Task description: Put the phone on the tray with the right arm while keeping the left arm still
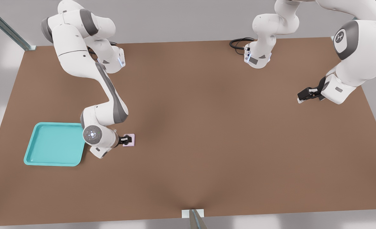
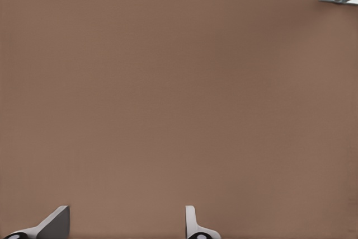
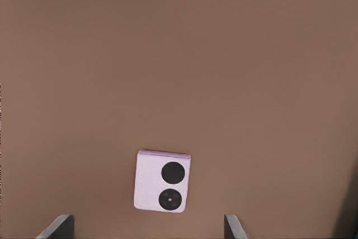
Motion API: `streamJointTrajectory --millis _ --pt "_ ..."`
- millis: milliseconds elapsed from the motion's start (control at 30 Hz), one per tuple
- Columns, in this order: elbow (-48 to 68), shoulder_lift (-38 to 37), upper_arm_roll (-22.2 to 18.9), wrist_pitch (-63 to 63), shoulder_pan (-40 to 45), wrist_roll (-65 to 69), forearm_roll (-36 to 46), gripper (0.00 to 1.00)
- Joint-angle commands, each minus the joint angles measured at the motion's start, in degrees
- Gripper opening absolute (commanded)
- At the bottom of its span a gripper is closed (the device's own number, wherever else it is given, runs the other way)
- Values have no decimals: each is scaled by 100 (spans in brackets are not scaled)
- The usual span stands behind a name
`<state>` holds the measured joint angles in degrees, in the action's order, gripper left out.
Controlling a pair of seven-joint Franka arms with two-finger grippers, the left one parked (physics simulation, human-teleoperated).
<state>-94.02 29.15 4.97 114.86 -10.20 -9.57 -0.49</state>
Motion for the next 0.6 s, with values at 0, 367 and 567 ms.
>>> streamJointTrajectory --millis 0,367,567 --pt "-11 38 83 511 -9 -2188 23 100" --pt "-987 469 268 1556 35 -2198 14 100" --pt "-1189 583 303 1961 176 -2093 14 100"
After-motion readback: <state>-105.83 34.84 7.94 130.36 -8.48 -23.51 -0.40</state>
